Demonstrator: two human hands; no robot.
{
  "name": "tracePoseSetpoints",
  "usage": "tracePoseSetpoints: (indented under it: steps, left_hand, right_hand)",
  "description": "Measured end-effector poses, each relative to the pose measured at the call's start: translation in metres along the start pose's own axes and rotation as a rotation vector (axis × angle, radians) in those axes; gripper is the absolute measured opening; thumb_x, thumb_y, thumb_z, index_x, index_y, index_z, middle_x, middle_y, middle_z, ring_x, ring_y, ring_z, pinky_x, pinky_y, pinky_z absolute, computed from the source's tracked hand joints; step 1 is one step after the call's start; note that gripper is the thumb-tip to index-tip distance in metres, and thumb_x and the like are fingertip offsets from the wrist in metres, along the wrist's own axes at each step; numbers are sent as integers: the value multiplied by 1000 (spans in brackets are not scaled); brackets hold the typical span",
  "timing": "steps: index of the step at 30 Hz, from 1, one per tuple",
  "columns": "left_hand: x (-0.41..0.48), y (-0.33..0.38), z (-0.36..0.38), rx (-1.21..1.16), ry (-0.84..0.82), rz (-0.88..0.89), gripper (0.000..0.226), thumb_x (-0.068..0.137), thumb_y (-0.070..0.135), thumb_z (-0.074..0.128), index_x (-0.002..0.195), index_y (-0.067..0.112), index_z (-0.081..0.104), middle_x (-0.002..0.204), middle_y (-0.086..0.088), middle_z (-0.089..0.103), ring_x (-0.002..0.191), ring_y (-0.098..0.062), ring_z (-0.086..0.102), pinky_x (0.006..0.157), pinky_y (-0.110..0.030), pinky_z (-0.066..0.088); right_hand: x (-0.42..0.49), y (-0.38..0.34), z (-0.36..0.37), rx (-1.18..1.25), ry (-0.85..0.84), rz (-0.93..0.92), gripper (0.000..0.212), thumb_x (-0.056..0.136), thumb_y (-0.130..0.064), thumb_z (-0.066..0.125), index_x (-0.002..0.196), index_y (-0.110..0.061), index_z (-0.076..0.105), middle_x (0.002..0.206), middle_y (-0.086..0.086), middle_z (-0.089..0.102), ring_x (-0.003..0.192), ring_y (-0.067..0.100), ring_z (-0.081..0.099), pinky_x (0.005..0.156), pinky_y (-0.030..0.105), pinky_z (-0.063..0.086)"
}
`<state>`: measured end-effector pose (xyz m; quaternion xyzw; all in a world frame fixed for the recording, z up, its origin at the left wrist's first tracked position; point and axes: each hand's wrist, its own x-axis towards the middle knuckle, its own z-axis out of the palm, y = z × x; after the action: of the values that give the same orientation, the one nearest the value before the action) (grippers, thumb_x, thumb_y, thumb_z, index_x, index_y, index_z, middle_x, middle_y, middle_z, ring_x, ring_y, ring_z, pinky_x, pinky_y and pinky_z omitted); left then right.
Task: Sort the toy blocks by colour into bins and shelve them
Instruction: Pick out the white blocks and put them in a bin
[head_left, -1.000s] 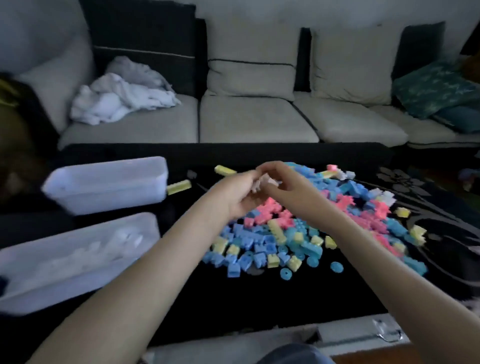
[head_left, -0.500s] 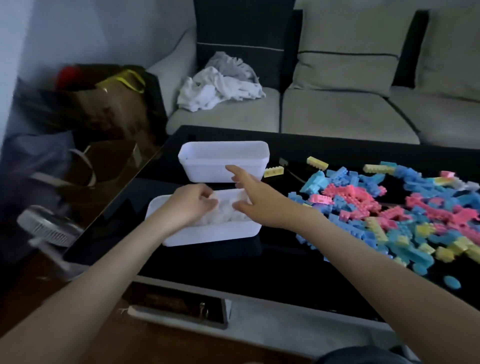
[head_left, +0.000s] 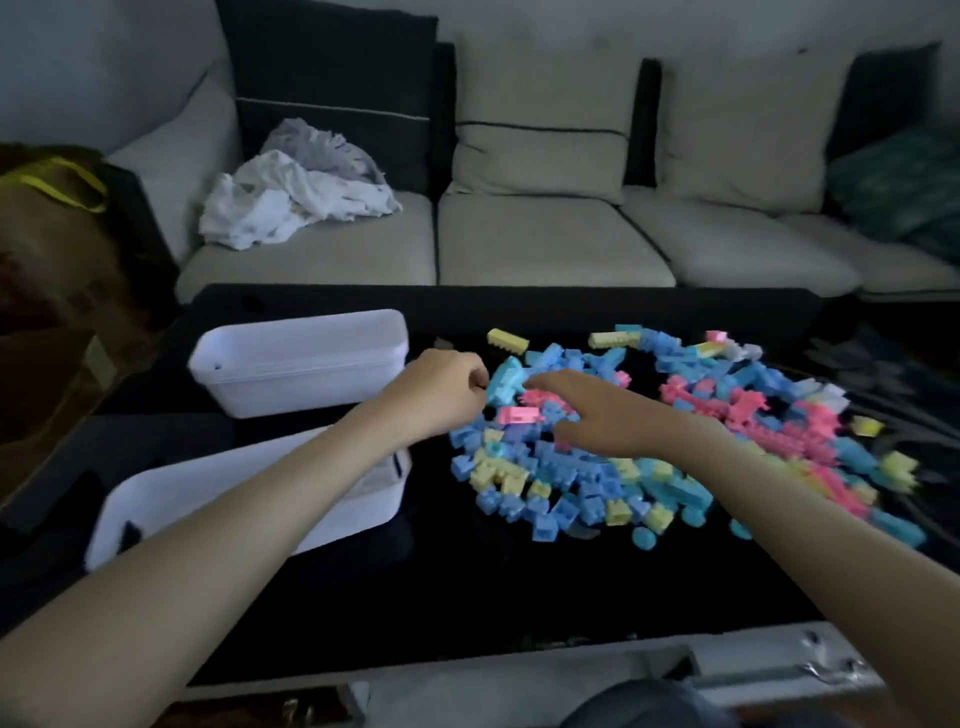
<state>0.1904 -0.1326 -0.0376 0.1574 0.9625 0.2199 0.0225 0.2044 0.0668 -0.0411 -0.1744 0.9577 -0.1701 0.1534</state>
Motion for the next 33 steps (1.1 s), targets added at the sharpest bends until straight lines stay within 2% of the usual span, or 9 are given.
tracePoseSetpoints:
  steps: [4, 8, 11, 14, 20, 23, 27, 30, 33]
  left_hand:
    - [50, 48, 23, 36, -105, 145, 31, 92, 16, 47, 120, 16, 60, 122, -2, 60, 106, -18, 57, 86, -31, 46]
    - [86, 82, 52, 139, -183, 292, 42, 93, 9, 43, 135, 11, 45, 136, -8, 43, 111, -22, 51, 88, -35, 46]
    - [105, 104, 84, 354, -278, 451, 53, 96, 7, 38, 147, 13, 27, 156, -11, 13, 140, -29, 21, 109, -40, 33]
    - [129, 124, 103, 372, -305, 507, 57, 98, 10, 35, 152, 17, 15, 160, -5, -7, 147, -24, -1, 118, -38, 18]
    - [194, 154, 120, 326, -214, 505, 45, 89, -5, 38, 133, 4, 40, 153, -11, 17, 141, -27, 18, 108, -36, 30]
    - [224, 166, 129, 303, -159, 500, 48, 88, -2, 41, 135, 9, 40, 149, -8, 27, 136, -26, 25, 107, -37, 32]
    - [262, 180, 141, 306, -136, 475, 61, 87, -5, 40, 143, 17, 34, 150, -5, 29, 138, -24, 26, 109, -37, 32]
    - [284, 184, 151, 372, -195, 391, 61, 91, 4, 44, 147, 23, 29, 147, -8, 33, 134, -28, 33, 105, -40, 37]
    - [295, 181, 163, 388, -283, 345, 50, 98, 13, 42, 145, 26, 32, 135, -10, 42, 114, -28, 51, 92, -39, 47]
  right_hand:
    - [-20, 59, -10, 9, 15, 153, 64, 92, -16, 46, 148, -26, 18, 155, -2, 20, 140, 18, 25, 112, 38, 28]
    - [-25, 116, -3, -174, 216, 404, 71, 95, -30, 43, 150, -29, -2, 158, 2, 9, 144, 27, 11, 115, 47, 15]
    - [-19, 157, 9, -192, 141, 590, 69, 96, -53, 29, 150, -31, -8, 159, 3, -2, 146, 26, -1, 116, 48, 5]
    - [-16, 173, 12, -143, 78, 486, 62, 95, -58, 26, 149, -36, 5, 159, -2, -1, 146, 22, -4, 116, 48, 3]
    - [-13, 195, -17, 20, 251, 286, 49, 98, -42, 38, 145, -30, 29, 148, -2, 34, 137, 19, 28, 112, 42, 16]
    - [-9, 236, -37, 33, 407, 343, 42, 98, -25, 42, 140, -24, 39, 144, 2, 39, 133, 22, 35, 109, 43, 27]
    - [6, 300, -63, 144, 550, 487, 48, 95, -6, 39, 140, -20, 40, 136, 13, 42, 123, 28, 45, 95, 31, 37]
    - [23, 323, -81, 182, 513, 511, 56, 95, -4, 40, 146, -24, 30, 144, 14, 35, 124, 27, 45, 87, 25, 37]
    - [44, 325, -83, 130, 340, 550, 64, 95, -15, 49, 150, -25, 18, 153, 10, 24, 132, 28, 38, 102, 34, 39]
